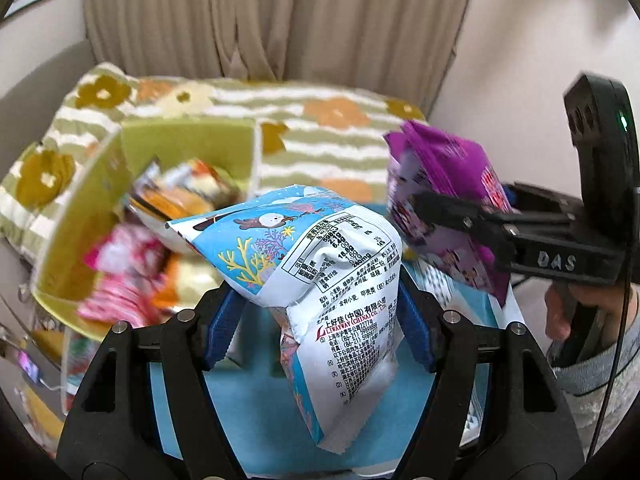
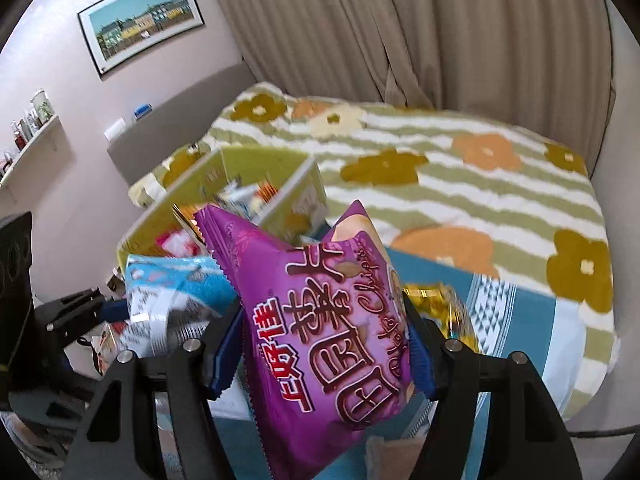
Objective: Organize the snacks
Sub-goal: 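Carry both bags over the yellow box and open both grippers inside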
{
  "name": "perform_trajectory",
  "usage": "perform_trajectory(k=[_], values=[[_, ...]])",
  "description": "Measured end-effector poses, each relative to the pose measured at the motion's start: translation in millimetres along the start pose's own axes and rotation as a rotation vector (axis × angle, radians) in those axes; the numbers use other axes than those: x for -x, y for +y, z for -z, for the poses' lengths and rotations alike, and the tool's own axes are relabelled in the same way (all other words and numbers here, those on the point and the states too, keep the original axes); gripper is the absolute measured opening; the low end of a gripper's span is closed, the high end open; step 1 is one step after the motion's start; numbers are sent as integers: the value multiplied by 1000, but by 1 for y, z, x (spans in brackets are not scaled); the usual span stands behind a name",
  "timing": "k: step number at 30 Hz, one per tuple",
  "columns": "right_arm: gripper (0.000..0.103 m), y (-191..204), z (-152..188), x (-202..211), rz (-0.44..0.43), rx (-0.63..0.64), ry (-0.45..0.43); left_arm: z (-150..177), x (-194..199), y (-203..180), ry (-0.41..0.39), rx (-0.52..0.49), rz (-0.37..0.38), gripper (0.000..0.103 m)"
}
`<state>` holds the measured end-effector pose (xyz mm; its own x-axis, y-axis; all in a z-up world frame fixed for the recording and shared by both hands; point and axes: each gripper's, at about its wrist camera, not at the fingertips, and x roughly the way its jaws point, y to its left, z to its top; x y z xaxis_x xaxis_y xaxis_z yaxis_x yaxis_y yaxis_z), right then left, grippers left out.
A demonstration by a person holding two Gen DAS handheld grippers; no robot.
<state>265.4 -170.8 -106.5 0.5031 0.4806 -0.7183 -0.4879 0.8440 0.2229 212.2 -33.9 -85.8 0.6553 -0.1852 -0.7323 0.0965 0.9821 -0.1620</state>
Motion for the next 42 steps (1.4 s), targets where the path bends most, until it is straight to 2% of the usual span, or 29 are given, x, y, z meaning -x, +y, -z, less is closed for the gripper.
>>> perform_trajectory(k=[5,10,15,20,22,23,24,26,30,36,42], values=[[65,30,-32,2,-6,3,-56,-31,18,41,-65,-9,-21,67],[65,63,-70,-15,-10,2,-109,-72,11,89,-68,-22,-33,67],[65,90,-106,-50,-16,-15,-120,-109,-17,146,-11,-22,-27,68],[65,106,-131,-88,-3,-52,-100,-128,-58,191,69,-37,-5,68],[65,110,-137,-104,12,-75,-85,-132,-76,204,108,-38,16,72],[65,111,-139,-110,17,-87,-78,-132,-85,209,128,-43,29,80],[65,111,-141,-117,22,-102,-70,-133,-95,215,140,-53,31,95],[65,112,-142,-130,36,-129,-57,-132,-104,219,146,-77,19,103],[65,112,-141,-150,66,-174,-17,-125,-107,233,172,-75,41,103],[65,116,-144,-164,93,-184,18,-111,-76,254,133,-40,98,103],[66,120,-152,-177,115,-191,33,-109,-70,266,124,-31,90,103]])
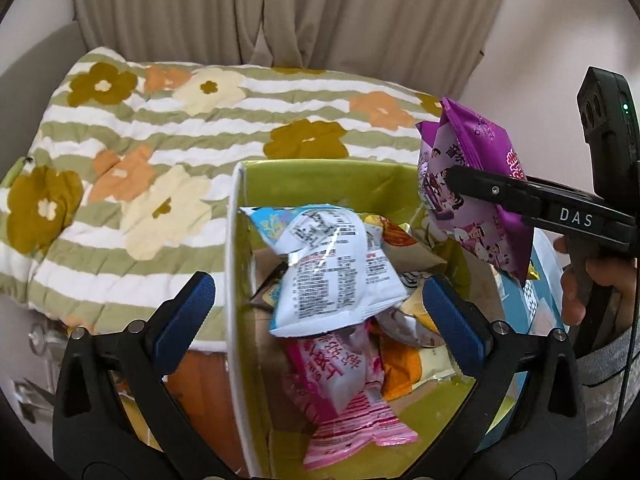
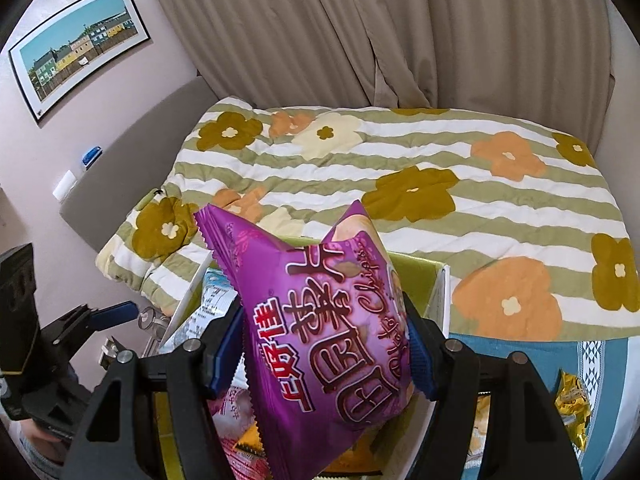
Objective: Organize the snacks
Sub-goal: 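Carry both bags over the yellow box and open both grippers inside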
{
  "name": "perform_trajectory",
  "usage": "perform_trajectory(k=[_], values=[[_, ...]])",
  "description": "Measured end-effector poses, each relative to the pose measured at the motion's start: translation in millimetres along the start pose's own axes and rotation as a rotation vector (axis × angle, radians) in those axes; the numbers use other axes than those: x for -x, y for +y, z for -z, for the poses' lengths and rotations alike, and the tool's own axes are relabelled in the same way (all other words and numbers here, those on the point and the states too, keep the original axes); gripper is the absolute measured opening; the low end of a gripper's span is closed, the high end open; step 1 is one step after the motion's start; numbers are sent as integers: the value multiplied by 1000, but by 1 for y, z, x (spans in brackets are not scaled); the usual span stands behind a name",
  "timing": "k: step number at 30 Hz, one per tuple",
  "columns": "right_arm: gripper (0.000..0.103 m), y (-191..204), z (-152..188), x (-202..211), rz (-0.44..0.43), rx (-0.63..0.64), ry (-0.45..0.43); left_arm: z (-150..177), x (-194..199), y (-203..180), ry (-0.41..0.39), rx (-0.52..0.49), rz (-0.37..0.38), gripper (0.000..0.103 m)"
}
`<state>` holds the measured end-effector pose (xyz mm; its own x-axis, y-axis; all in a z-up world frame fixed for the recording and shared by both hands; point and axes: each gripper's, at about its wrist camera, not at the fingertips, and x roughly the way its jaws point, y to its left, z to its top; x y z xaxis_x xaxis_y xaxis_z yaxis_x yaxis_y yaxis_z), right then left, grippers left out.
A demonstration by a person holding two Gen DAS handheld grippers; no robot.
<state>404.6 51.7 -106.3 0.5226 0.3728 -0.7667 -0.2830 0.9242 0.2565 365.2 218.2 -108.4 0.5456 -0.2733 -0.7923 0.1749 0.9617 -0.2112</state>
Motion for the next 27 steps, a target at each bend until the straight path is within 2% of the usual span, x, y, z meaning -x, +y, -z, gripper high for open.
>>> perform_trajectory(k=[2,6,12,16,27], values=[[68,4,-1,-3,11,6,-1,2,1,3,0,7,2,103],[85,10,2,-10,52,30,-3,4,0,8,7,15,12,103],[85,20,12,-1,80,65,-82,8,4,6,5,20,13,103],[85,23,16,5,103,81,-89,10,10,3,-6,24,6,103],[85,23,29,58,89,95,-147,21,50,-43,-72,5,-35,103]])
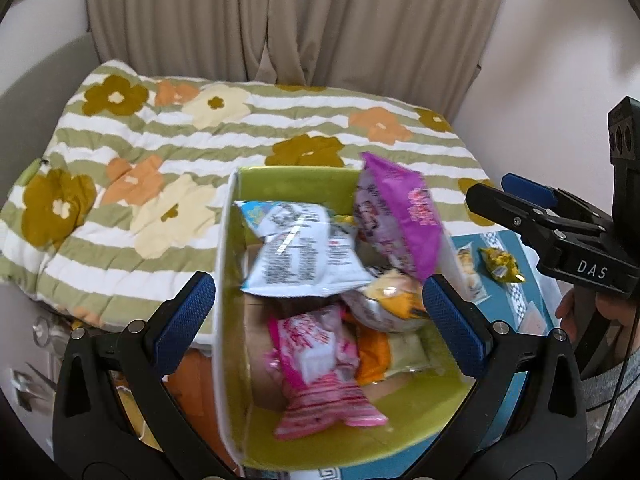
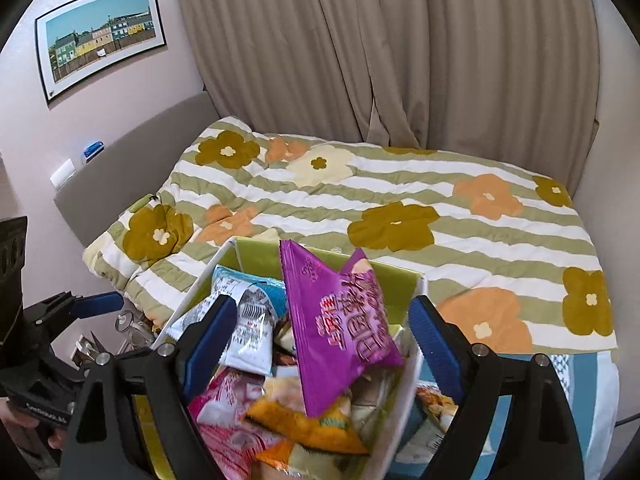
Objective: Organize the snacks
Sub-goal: 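Carry both bags over the yellow box and open both grippers inside, then move both tools back over the green packet and pink pack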
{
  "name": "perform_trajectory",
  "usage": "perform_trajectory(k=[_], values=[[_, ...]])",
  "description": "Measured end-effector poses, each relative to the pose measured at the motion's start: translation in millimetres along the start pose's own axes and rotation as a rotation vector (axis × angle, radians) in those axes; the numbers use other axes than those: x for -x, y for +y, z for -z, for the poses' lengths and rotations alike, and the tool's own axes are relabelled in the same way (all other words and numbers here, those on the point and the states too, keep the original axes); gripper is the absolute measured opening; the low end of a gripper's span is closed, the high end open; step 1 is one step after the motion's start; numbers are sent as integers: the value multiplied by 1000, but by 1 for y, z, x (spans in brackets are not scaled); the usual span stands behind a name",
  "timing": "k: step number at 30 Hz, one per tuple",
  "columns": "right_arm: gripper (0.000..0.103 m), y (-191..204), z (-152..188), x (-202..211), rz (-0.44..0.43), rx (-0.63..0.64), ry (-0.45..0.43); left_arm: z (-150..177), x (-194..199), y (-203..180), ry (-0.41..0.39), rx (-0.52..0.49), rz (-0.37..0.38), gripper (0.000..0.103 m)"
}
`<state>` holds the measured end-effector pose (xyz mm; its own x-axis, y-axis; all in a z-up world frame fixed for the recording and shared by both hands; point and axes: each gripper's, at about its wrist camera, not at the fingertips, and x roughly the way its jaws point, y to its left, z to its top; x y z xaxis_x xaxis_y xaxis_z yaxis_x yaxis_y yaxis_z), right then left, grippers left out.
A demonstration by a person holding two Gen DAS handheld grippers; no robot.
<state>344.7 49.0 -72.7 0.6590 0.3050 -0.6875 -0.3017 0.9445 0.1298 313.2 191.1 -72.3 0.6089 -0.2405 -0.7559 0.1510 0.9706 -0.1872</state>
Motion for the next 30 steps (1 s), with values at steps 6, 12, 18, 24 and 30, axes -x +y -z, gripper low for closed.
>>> perform_trajectory(k=[6,12,18,24,30], values=[[85,-21,18,51,-13,-34,-42,15,24,-48,-40,1,-8,103],[85,-43,42,99,18,-32,-93,35,44,-94,-71,4,-15,103],[85,-81,79,152,55,-59,-121,64,55,-151,-91,-28,1,103],[85,-118,119,190,96,-92,-121,95,57,-197,-90,-49,10,103],[85,-152,149,218,129,-115,-121,124,50,-230,-88,-28,4,103]])
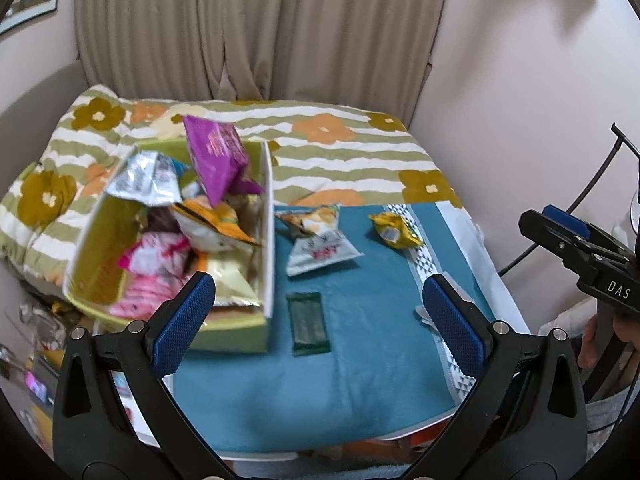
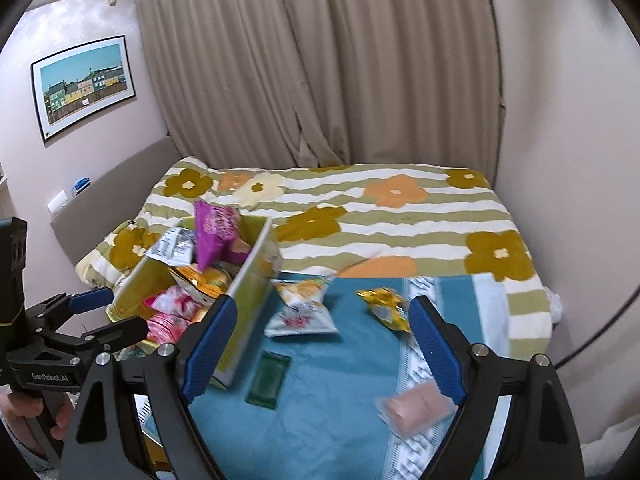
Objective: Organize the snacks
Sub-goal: 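Move both tools back over the green packet and pink pack, then grasp the green packet with the left gripper while the right gripper grasps the pink square pack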
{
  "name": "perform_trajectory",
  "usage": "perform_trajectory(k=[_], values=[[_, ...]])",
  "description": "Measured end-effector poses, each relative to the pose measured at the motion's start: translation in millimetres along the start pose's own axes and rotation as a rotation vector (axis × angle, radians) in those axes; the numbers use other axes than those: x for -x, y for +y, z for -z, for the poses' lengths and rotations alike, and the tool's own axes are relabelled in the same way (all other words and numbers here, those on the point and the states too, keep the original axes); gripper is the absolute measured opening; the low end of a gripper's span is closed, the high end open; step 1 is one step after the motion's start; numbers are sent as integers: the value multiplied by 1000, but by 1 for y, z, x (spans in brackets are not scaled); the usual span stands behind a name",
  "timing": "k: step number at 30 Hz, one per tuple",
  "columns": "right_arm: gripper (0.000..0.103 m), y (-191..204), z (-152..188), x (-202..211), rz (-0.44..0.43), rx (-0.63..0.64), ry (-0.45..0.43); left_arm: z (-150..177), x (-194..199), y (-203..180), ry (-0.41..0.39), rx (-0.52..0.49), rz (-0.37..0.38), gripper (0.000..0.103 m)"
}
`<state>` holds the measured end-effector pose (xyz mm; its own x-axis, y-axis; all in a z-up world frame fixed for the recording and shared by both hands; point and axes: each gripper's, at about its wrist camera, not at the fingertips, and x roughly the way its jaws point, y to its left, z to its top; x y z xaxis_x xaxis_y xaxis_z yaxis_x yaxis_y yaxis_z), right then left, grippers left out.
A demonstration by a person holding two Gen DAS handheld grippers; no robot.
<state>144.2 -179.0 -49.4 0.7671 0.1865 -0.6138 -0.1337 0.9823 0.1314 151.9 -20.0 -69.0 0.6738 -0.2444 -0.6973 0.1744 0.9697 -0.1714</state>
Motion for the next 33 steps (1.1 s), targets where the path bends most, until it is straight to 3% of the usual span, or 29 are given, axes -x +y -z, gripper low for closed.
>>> perform_trajectory(k=[6,14,18,25,33], values=[[85,-31,27,-1,-1,8,42,32,-24,-15,44,17,-38,103],[85,-59,69,-41,-22,57,145,82,-102,-29,127,-35,-103,103],[85,-74,94,-74,-13,77,215,103,-153,-31,185,-63,-137,93],[85,-89,128,-114,-22,111,301,114,-206,-24,241,-57,-203,91],[85,-98,134,-140,-9,143,361,107,-225,-18,276,-35,-178,91]])
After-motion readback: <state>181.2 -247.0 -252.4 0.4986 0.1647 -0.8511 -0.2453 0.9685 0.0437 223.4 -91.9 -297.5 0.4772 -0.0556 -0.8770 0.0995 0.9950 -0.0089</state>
